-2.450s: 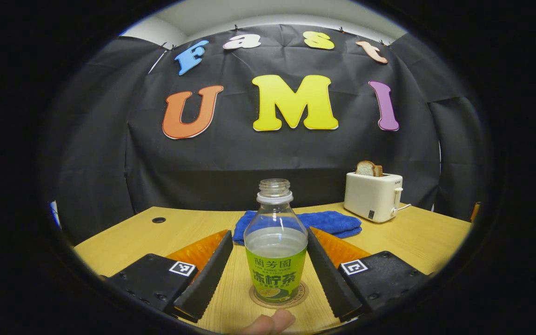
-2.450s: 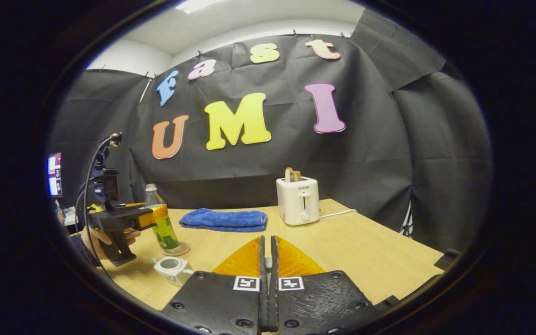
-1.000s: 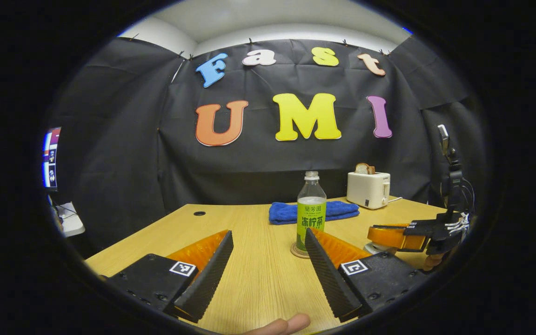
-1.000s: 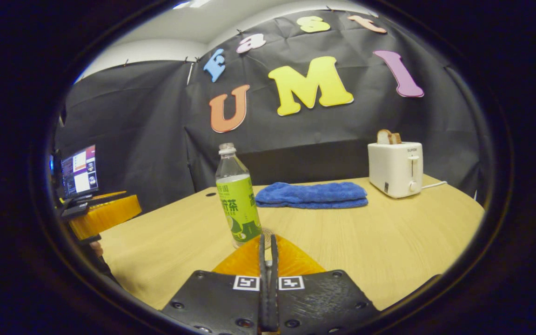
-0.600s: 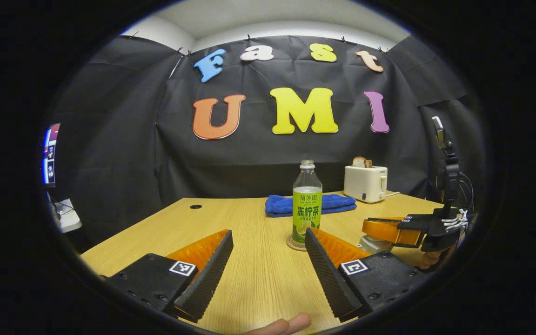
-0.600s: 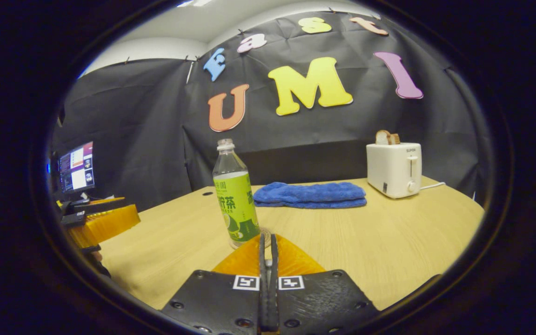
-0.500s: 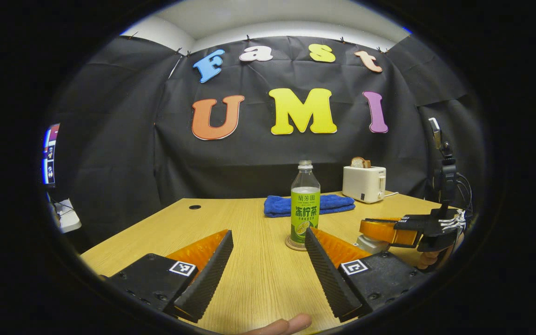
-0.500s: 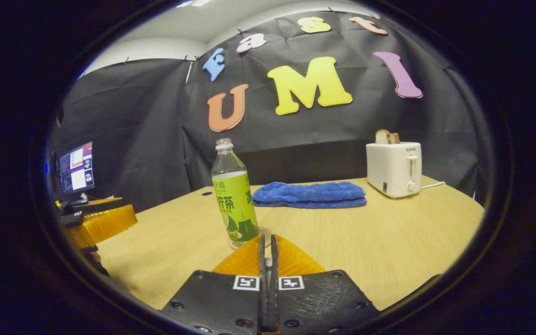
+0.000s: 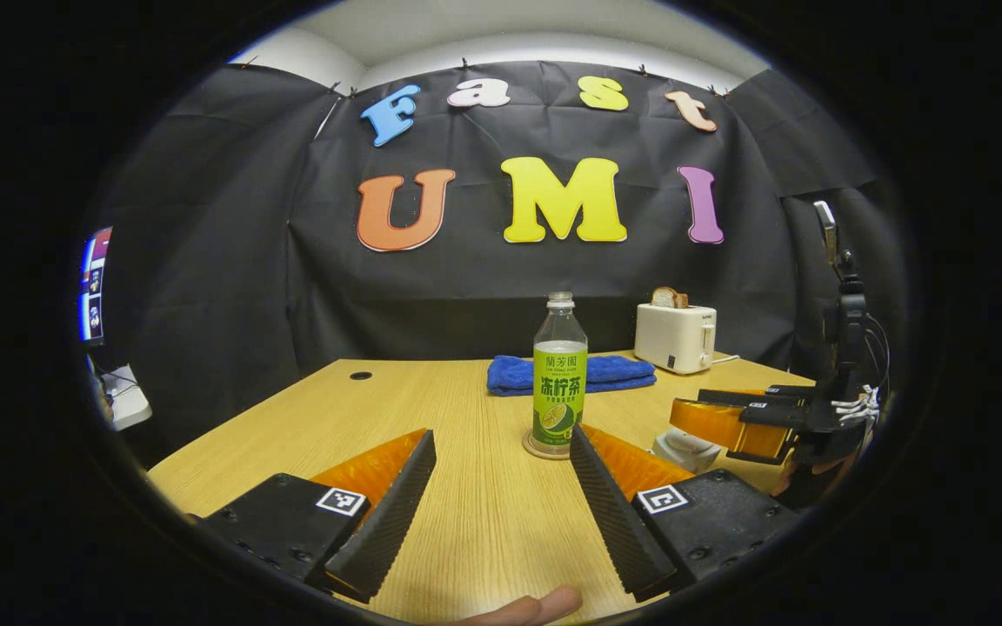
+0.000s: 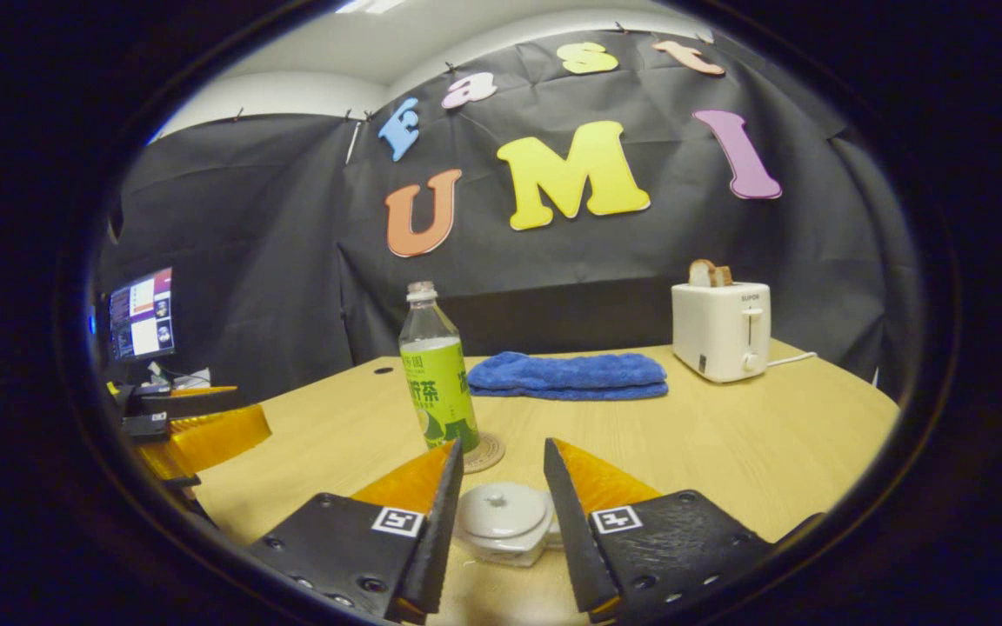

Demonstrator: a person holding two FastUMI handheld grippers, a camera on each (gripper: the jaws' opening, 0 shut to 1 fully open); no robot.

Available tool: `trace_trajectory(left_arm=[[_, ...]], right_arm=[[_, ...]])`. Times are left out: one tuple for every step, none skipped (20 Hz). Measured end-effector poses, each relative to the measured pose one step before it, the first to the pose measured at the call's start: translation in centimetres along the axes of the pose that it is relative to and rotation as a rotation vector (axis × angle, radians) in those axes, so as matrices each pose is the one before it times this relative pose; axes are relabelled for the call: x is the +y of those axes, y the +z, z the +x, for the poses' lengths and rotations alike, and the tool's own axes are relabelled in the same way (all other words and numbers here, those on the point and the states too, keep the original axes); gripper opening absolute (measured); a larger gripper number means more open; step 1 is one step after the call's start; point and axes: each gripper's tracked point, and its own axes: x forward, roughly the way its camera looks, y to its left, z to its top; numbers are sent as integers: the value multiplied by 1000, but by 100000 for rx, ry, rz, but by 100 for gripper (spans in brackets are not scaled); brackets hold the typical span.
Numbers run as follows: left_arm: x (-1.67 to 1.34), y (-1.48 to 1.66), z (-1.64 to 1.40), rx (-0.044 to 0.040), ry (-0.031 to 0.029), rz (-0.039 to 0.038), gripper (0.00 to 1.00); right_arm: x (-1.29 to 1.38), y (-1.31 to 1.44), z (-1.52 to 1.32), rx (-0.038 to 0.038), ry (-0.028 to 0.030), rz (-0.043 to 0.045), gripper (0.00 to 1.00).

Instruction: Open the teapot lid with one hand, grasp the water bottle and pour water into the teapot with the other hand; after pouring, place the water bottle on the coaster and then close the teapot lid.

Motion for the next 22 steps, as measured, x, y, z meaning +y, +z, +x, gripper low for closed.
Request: trace_trajectory(left_arm=[[-128, 209, -274, -417, 244, -108, 97], [-324, 172, -314, -196, -144, 242, 97], [-354, 128, -157, -4, -79, 349, 97], [-441, 273, -316, -83, -371, 647, 97], [-456, 324, -400, -224, -218, 666, 97], [-256, 342, -366, 93, 348, 445, 97], [-270, 182, -351, 180, 299, 329, 97], [-425, 436, -482, -357, -128, 306, 97], [-228, 621, -533, -701, 360, 420, 97], [-128, 598, -567, -811, 594, 346, 97], [-114, 482, -527, -249, 645, 188, 97], [-104, 552, -521, -390, 472, -169, 97], [38, 370, -593, 185, 955, -286, 97], [50, 427, -543, -229, 896, 190, 97], [250, 368, -536, 139, 1358, 752, 97], [253, 235, -476, 170, 1386, 927, 97], [245, 315, -543, -678, 698, 565, 97], [-67, 452, -406, -955, 190, 300, 97], [-6, 202, -217, -659, 58, 24, 97], [49, -18, -51, 449, 258, 17, 97], [204, -299, -174, 948, 686, 0, 97], [165, -99, -33, 597, 670, -9, 97]], right_arm=[[-153, 531, -774, -781, 656, 437, 59], [8, 742, -936, -907, 1303, 214, 65], [298, 556, -931, -1397, 1293, -604, 78], [127, 840, -957, -1490, 1431, -676, 83], [0, 946, -1091, -1719, 709, -647, 95], [-213, 999, -1232, -1222, -640, -1194, 95], [-371, 830, -1203, -1276, -1239, -950, 96], [-231, 1059, -1387, -1565, -1075, -1075, 96], [-518, 954, -1372, -1378, -2195, -786, 96], [-695, 1004, -1419, -1143, -2691, -718, 95], [-918, 696, -1470, -906, -3606, -676, 99], [-1220, 706, -1367, -638, -4479, -603, 92], [-1267, 570, -1164, -765, -4353, -845, 95], [-1459, 468, -1086, -424, -5111, -271, 95], [-1317, 285, -887, -152, -4139, 36, 95], [-693, 299, -806, -399, -1570, -59, 95], [-272, 264, -781, -552, -545, 145, 95], [-307, 162, -451, -553, -346, -538, 95], [-406, 8, -129, -434, -780, -1036, 95], [-201, 92, -125, -506, -416, -1450, 95], [-15, 41, -91, -287, -188, -1291, 95], [17, 128, 53, -234, -80, -735, 95]])
